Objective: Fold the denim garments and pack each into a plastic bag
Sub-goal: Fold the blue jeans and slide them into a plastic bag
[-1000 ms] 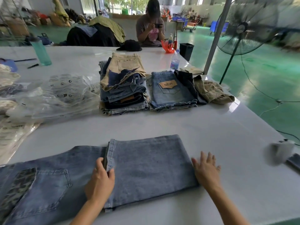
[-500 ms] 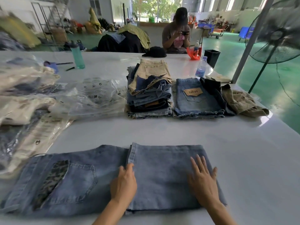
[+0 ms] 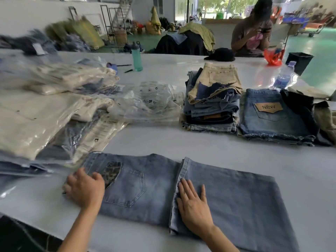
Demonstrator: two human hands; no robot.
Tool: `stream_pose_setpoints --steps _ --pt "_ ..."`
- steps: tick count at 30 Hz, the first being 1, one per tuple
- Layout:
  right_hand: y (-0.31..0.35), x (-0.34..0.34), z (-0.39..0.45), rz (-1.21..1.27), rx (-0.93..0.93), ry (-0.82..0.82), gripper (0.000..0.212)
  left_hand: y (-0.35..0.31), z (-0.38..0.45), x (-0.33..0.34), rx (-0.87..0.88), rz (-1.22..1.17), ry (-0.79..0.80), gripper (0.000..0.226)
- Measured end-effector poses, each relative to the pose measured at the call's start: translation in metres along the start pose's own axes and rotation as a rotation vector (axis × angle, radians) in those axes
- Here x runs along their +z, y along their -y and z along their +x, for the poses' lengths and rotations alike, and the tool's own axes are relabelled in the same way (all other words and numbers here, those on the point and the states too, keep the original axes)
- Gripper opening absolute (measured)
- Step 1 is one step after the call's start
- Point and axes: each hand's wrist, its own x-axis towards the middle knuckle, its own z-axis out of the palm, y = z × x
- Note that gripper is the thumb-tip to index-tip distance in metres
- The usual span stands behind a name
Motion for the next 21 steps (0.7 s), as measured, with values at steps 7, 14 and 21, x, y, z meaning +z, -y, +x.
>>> stream_pose_setpoints --steps 7,14,21 --pt "0.0 0.002 0.001 0.065 0.005 -0.082 0.047 0.042 -0.005 0.01 -0.266 -0.122 0.191 0.104" --pt "0.023 -0.006 0.025 0.156 0.31 0.146 0.064 0.04 -0.004 0.016 -0.292 -0.335 0.1 0.115" --pt "0.037 -0.016 0.071 -0.075 0.358 0.384 0.054 0.034 0.002 0.014 -0.45 -0.471 0.054 0.11"
